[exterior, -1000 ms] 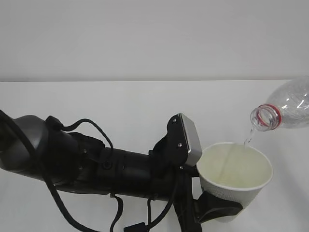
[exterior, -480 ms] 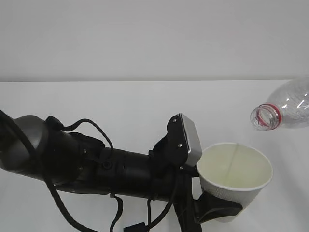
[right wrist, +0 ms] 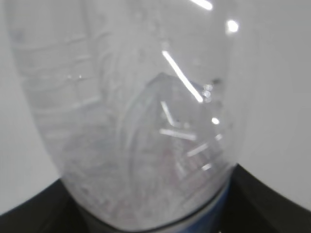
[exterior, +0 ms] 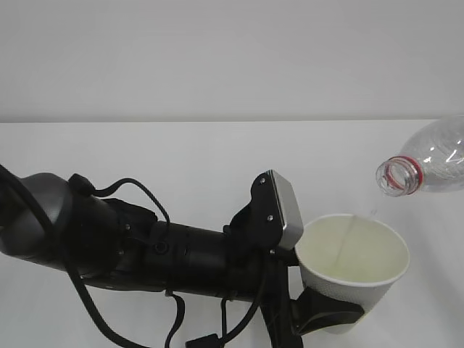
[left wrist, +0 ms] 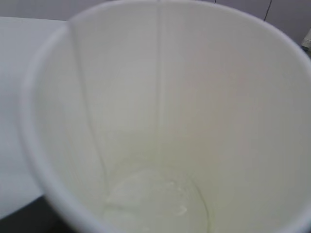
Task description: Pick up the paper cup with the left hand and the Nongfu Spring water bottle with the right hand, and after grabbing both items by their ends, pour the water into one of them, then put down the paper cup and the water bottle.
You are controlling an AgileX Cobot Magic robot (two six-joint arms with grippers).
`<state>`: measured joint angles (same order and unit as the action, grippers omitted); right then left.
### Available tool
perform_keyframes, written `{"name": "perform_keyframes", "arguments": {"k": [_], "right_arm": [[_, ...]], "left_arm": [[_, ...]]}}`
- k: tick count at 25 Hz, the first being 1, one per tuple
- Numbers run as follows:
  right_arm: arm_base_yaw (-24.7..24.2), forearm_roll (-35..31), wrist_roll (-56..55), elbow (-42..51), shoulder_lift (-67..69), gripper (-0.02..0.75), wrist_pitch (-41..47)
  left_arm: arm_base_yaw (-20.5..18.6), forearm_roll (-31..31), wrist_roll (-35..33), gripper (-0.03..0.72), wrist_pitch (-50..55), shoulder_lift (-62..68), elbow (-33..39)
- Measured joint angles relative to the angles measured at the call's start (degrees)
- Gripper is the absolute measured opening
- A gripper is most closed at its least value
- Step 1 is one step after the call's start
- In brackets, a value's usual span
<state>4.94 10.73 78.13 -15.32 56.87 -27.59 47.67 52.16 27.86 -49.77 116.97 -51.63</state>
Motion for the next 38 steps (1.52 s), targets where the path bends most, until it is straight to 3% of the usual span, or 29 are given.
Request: {"name": "perform_keyframes", "arguments": {"k": [38], "right_arm": [[0.0, -0.3, 1.37, 0.0, 0.0, 0.492, -0.32]], "left_arm": [[0.0, 0.0, 0.25, 0.499, 0.05, 0.0, 0.0]]}}
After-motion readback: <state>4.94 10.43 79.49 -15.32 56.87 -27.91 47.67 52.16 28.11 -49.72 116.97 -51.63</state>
